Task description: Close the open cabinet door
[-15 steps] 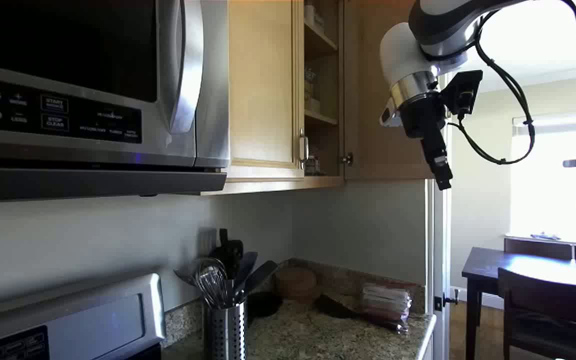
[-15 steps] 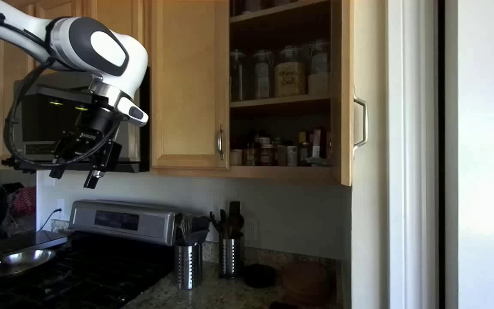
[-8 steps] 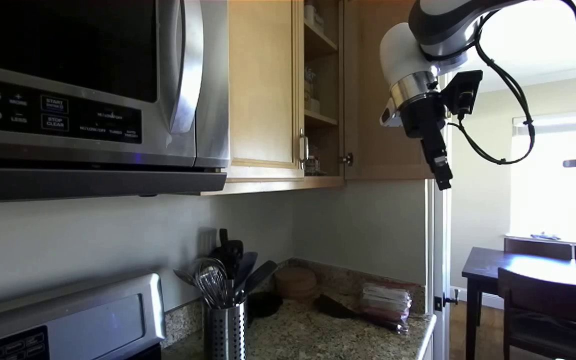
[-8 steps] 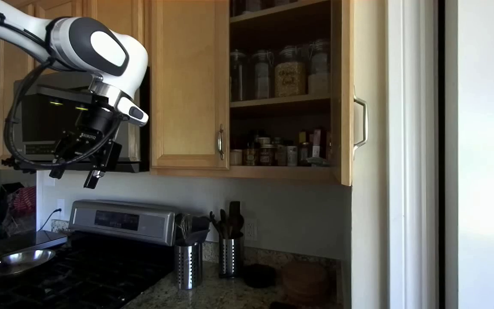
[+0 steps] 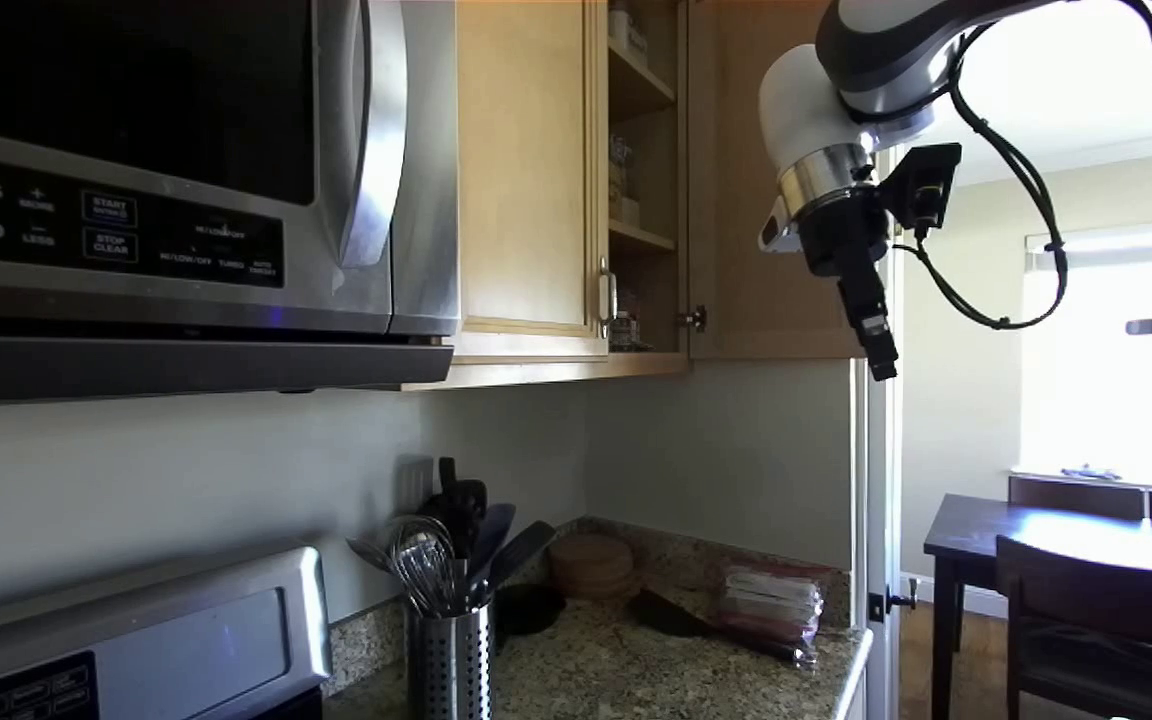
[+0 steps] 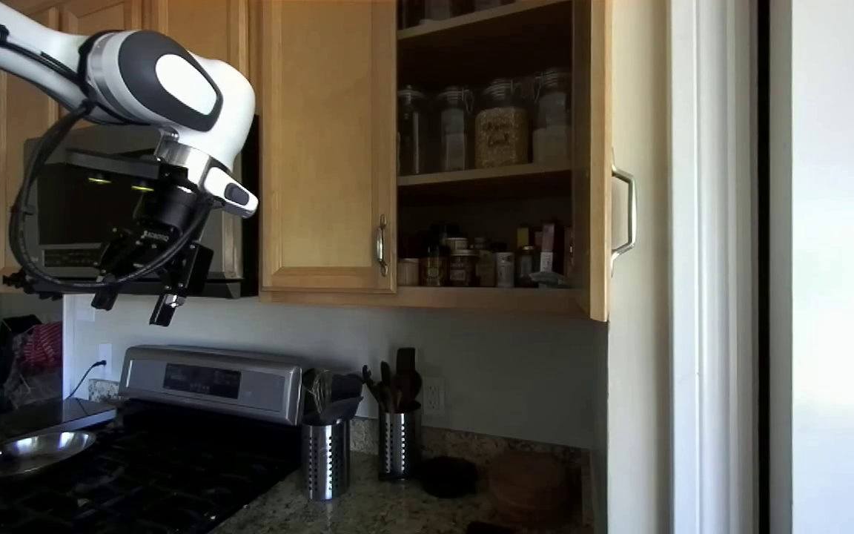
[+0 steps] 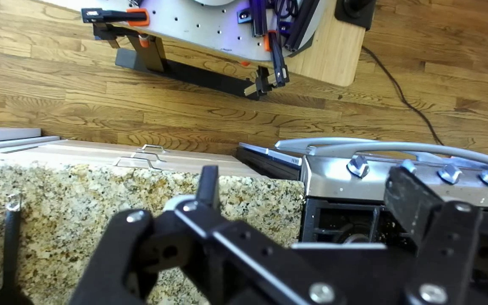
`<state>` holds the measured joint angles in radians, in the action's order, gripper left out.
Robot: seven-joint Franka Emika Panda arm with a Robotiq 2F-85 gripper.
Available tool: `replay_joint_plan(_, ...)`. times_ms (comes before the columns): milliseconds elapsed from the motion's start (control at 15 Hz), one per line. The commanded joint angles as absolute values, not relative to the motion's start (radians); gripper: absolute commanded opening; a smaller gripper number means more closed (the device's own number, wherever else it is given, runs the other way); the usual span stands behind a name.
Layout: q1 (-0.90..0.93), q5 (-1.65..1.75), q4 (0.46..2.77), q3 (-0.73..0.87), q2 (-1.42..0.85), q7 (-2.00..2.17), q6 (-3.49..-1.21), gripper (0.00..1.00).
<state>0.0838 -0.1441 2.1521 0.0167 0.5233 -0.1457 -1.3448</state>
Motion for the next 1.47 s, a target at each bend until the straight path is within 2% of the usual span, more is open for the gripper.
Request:
replay_joint_plan(0,0.041,-0.120,2.191,0.002,0.534,-0.089,-1.438,1.00)
replay_joint_plan(667,-0.061,0.156,2.318,0.063,0.577,-0.114,-1.781,1.00)
replay_joint_plan(1400,-0.060,0.140,2.273,0.078,0.526,-0.102,-1.792,1.00)
